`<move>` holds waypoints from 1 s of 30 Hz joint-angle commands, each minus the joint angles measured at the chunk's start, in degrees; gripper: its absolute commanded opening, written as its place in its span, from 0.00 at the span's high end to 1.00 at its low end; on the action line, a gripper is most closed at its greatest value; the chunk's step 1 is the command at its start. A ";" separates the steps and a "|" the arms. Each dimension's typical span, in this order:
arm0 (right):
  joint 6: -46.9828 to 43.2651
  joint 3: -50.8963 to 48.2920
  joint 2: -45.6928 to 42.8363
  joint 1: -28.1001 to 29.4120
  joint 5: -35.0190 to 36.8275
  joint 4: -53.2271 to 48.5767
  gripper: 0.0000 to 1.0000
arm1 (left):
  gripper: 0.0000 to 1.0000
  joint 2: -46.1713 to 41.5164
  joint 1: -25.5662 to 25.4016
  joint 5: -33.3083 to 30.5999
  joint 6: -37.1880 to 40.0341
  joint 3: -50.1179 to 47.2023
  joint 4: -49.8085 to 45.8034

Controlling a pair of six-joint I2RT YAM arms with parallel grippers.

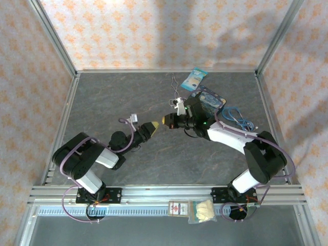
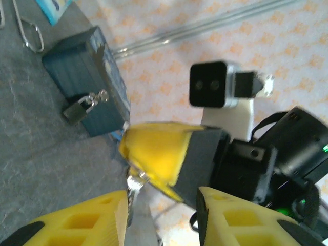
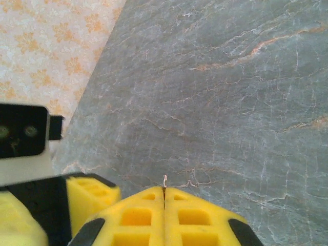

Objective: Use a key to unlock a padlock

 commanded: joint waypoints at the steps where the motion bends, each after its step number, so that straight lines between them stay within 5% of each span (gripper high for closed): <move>1: 3.82 0.36 -0.35 -0.04 0.47 3.20 1.00 | 0.64 3.53 -0.76 1.20 -3.19 1.73 12.56; 16: 7.13 -2.59 0.03 0.32 -1.71 6.78 1.00 | 0.53 6.20 -1.75 -1.83 -3.55 4.87 13.11; 30: 11.45 -3.43 0.56 0.92 -2.48 11.05 1.00 | 0.66 7.86 -2.63 -2.20 -4.34 5.98 14.69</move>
